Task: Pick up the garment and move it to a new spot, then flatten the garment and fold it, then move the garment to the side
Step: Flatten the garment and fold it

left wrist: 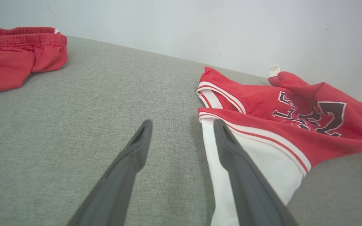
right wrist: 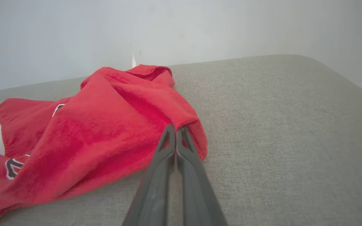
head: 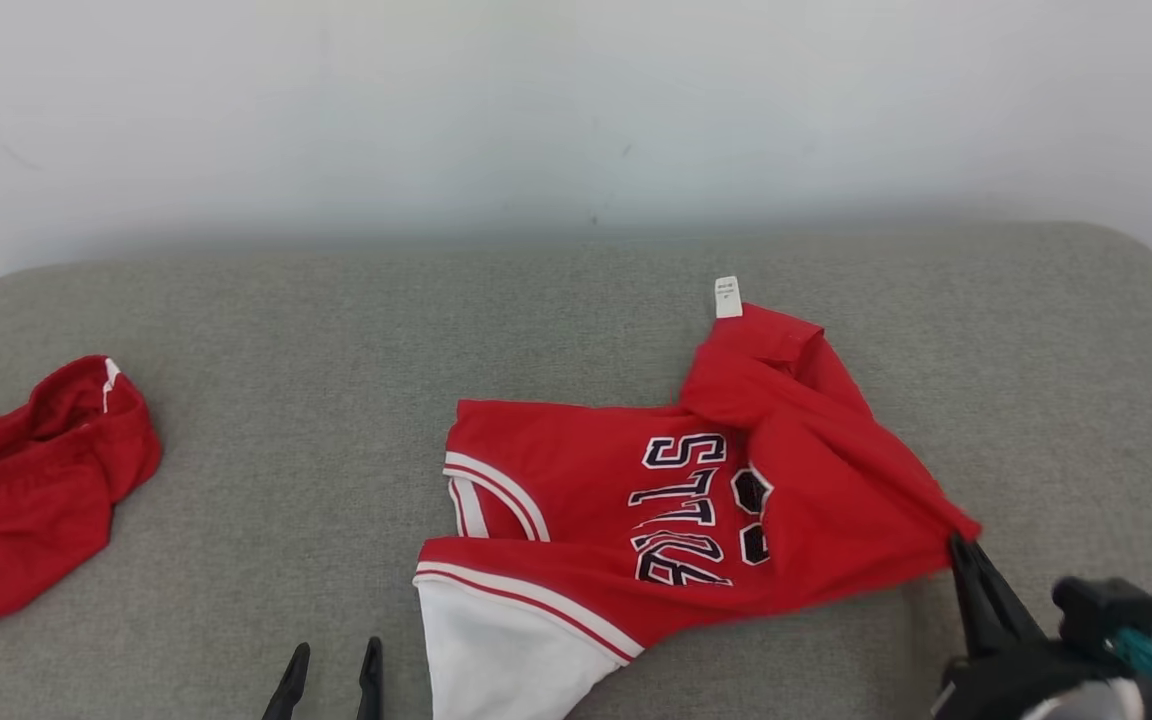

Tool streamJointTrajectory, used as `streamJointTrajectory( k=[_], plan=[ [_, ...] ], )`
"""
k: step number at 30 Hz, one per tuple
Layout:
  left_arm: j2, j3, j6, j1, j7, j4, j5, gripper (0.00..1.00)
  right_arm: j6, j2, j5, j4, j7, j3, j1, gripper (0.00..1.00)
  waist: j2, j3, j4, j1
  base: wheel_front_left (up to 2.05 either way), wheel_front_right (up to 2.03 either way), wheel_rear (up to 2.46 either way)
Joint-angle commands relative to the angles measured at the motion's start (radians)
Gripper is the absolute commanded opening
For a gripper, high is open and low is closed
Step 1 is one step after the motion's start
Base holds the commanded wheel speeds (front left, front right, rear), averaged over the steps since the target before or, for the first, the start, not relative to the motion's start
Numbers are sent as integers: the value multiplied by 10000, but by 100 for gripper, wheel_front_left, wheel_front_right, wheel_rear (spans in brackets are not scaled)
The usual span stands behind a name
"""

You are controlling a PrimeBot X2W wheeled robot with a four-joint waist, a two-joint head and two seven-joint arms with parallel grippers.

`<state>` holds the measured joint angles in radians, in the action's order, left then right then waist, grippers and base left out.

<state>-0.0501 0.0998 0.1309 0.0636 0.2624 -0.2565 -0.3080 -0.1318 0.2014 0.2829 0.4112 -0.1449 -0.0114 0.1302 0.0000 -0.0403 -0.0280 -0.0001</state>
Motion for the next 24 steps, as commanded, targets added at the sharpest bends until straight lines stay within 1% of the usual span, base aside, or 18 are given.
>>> streamJointTrajectory(
  k=[1,5,6,9,10,12,21,22,24],
  plan=[
    [-3,-11,-7,44,22,-14,-30,100,24,-149,-231,-620,330,315,-530,0,0,0,-89,1,0,0,0],
    [-1,-34,-7,-65,22,45,-6,100,24,-647,-784,-2664,1377,1235,-1800,0,0,-117,-132,1,0,0,0],
    [-1,-41,-7,-89,22,42,4,100,24,-814,-753,-3032,1640,1373,-2082,0,0,-141,-136,1,0,0,0],
    [-1,-43,-6,-136,22,-22,-3,100,24,-1017,-792,-3653,2379,1556,-2684,0,0,-170,-114,1,0,0,0],
    [-1,-42,-6,-143,22,-43,-22,100,24,-1057,-840,-3805,2492,1617,-2776,20,0,-170,-101,1,0,0,0],
    [-1,-25,-6,-157,22,-65,-59,100,24,-1143,-973,-4001,2673,1677,-2974,100,0,-172,-62,1,0,0,0],
    [0,-102,-6,-120,22,-92,-91,100,24,-1087,-1268,-5103,2561,2060,-2980,100,0,-115,66,1,0,0,0],
    [0,-121,-6,-107,22,-91,-83,100,24,-1099,-1198,-5151,2534,2092,-2917,100,0,-111,64,1,0,0,0],
    [-1,-161,-6,-88,22,-76,-72,100,24,-903,-1286,-5039,2607,2020,-2781,100,0,-118,55,1,0,0,0]
  ],
)
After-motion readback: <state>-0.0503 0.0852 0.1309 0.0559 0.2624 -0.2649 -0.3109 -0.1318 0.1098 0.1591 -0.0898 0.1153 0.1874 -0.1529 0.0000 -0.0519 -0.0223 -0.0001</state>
